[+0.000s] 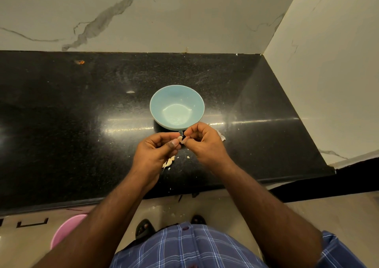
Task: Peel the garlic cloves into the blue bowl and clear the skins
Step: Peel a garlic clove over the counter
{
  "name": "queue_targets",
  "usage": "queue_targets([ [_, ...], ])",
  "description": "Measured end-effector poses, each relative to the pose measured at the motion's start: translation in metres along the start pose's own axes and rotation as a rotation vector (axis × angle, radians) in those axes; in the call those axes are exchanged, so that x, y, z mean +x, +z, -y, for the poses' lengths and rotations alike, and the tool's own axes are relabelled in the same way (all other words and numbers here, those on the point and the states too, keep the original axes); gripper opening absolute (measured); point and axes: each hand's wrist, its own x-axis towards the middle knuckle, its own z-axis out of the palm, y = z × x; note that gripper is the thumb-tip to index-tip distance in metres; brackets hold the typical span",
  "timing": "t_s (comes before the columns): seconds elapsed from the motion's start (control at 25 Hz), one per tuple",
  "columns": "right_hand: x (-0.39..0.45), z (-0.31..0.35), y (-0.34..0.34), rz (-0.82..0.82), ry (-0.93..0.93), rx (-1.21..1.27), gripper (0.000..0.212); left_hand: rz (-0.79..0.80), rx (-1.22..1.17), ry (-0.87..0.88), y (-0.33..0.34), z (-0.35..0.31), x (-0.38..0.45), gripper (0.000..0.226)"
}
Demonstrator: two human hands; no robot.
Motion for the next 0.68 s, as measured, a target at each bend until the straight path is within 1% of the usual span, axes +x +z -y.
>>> queue_targets([
  [0.12, -0.002, -0.004, -0.001, -0.021, 0.060, -0.054, 0.014, -0.032, -0.092, -0.042, -0.001, -0.004, 0.002, 0.019],
  [0.24, -0.001, -0.006, -0.014, -0.022, 0.076, -0.203, 0.019, -0.048, -0.079, -0.088, -0.002, -0.005, 0.000, 0.014],
  [0.4, 0.001, -0.011, -0.028, -0.002, 0.043, -0.453, 0.019, -0.045, -0.026, -0.107, -0.002, -0.005, -0.002, 0.014],
  [0.48, 0.001, -0.013, -0.030, -0.012, -0.019, -0.547, 0.021, -0.037, 0.002, -0.108, -0.002, -0.006, -0.003, 0.014],
  [0.52, 0.000, -0.011, -0.030, -0.029, -0.070, -0.539, 0.022, -0.032, 0.015, -0.106, -0.002, -0.006, -0.003, 0.013],
  [0.6, -0.001, -0.004, -0.024, -0.039, -0.158, -0.404, 0.023, -0.019, 0.036, -0.101, -0.002, -0.007, -0.003, 0.012],
  [0.68, -0.005, 0.006, -0.015, 0.035, -0.155, -0.254, 0.025, -0.006, 0.054, -0.098, -0.002, -0.007, -0.002, 0.013],
])
